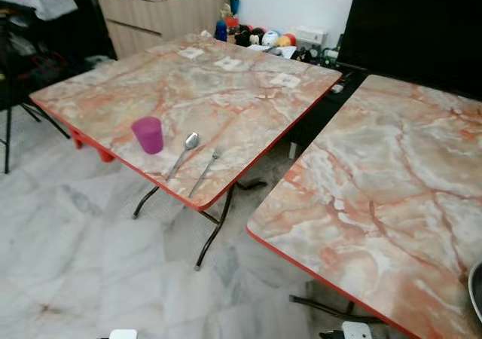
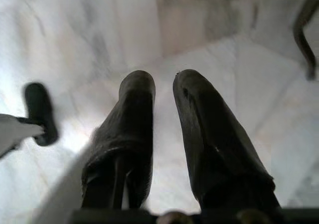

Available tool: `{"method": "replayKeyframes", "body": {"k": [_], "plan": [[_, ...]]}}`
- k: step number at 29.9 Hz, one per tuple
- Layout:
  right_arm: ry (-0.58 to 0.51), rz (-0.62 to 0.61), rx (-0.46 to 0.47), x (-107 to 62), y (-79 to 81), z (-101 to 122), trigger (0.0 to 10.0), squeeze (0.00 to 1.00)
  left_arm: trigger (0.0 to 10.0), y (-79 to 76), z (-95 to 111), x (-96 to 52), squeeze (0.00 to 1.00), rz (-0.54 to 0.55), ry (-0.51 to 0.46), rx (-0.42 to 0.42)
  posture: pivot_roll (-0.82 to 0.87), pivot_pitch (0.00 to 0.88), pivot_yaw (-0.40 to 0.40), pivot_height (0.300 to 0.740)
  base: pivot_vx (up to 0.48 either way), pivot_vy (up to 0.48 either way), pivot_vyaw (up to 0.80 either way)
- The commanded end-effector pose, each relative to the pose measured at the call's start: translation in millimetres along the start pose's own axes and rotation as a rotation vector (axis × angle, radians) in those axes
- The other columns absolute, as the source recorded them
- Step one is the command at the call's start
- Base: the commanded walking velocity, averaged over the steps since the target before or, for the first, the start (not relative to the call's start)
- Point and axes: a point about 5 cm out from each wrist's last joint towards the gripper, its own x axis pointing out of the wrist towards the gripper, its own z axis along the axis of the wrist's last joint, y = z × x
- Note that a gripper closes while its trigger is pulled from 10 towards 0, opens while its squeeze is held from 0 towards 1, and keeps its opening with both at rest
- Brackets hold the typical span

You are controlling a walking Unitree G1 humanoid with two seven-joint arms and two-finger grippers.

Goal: Setting the table

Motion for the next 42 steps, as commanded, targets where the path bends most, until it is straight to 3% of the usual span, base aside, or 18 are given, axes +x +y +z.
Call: {"method": "replayKeyframes", "body": {"k": [1,42], "plan": [[0.004,0.004,0.009,0.3,1.9,0.4,10.0,0.00,10.0,-0.8,-3.0,-0.3,0.00,0.001,0.018,-0.012,0.00,0.085,-0.025,0.740,0.000,0.000,0.00],[0.020,0.012,0.012,-0.6,2.4,-5.0,10.0,0.00,10.0,-1.2,-3.7,-0.3,0.00,-0.025,0.030,-0.032,0.01,0.091,-0.014,0.740,0.000,0.000,0.00]]}}
